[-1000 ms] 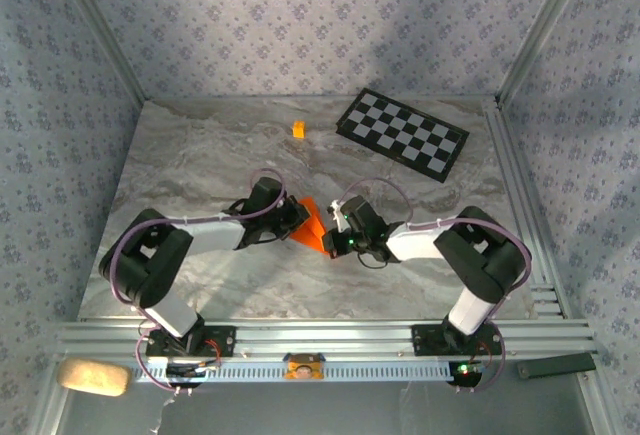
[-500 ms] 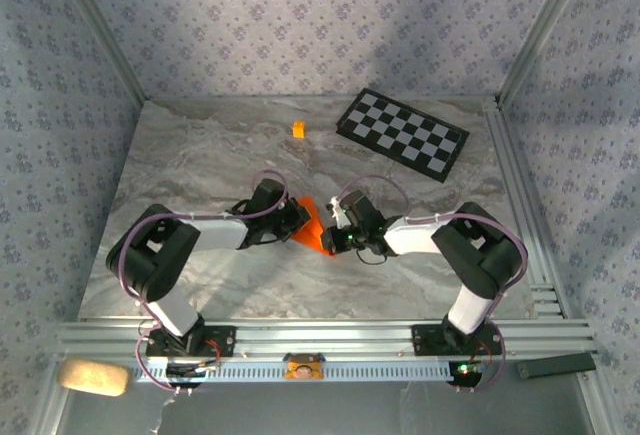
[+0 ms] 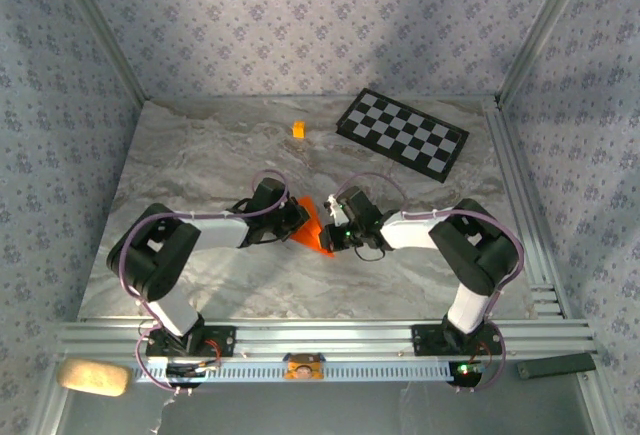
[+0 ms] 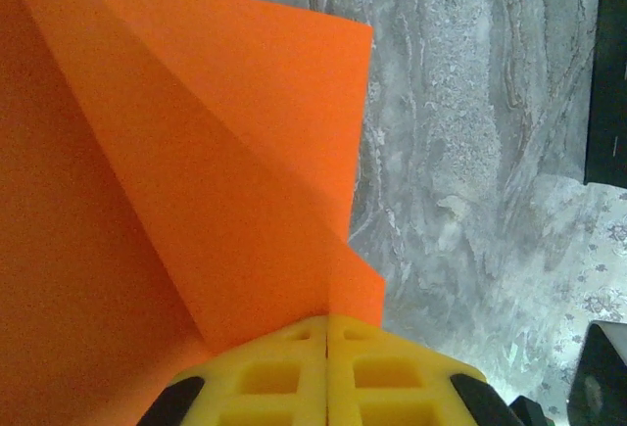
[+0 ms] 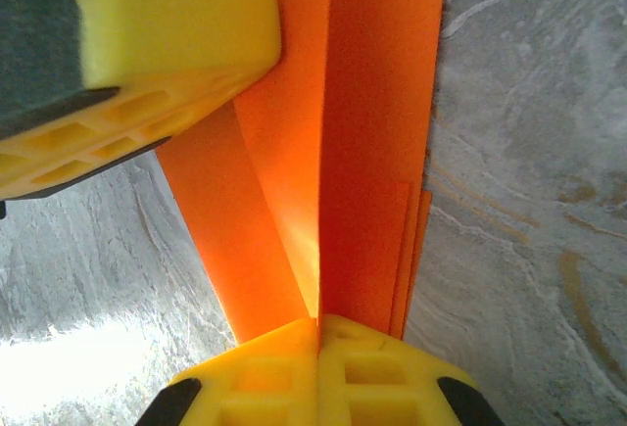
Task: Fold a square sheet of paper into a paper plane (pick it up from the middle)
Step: Fourth fold the wing at the center of the table.
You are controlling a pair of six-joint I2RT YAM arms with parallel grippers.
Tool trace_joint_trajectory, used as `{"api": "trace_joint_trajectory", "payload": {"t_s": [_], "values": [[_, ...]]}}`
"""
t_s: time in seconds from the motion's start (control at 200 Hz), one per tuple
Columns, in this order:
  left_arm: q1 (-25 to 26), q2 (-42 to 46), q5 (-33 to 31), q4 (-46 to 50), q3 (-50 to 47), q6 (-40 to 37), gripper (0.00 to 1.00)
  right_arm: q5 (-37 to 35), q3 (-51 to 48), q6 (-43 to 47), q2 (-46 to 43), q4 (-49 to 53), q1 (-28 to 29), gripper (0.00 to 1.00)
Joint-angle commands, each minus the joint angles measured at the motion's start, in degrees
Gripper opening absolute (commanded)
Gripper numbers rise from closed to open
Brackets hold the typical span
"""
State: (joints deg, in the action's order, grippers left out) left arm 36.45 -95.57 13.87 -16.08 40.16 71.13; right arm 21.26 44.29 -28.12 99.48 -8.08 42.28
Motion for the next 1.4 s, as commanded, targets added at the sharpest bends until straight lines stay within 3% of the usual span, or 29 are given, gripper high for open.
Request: {"api": "trace_joint_trajectory", "payload": {"t_s": [0.0, 0.505, 0.69, 0.865, 1.394], "values": [[0.3, -1.7, -1.0, 2.0, 1.5, -0.4, 0.06, -0.3, -0.2, -0.6, 2.6, 7.5, -0.2, 0.05], [0.4, -0.4, -1.4, -0.6, 0.7, -1.9, 0.14, 0.1, -0.1, -2.4, 3.8, 7.8, -0.3, 0.02], [0.4, 4.3, -6.3, -0.6, -2.4, -1.5, 0.16, 2.1, -2.9, -6.6, 3.6, 1.7, -0.8, 0.01], [0.2, 7.4, -10.3, 3.5, -3.9, -0.5, 0.10, 1.8, -3.3, -7.4, 3.8, 1.0, -1.0, 0.00], [0.3, 2.1, -4.0, -0.4, -0.9, -2.1, 0.09, 3.0, -4.5, -10.1, 4.1, -1.1, -1.8, 0.00]]}}
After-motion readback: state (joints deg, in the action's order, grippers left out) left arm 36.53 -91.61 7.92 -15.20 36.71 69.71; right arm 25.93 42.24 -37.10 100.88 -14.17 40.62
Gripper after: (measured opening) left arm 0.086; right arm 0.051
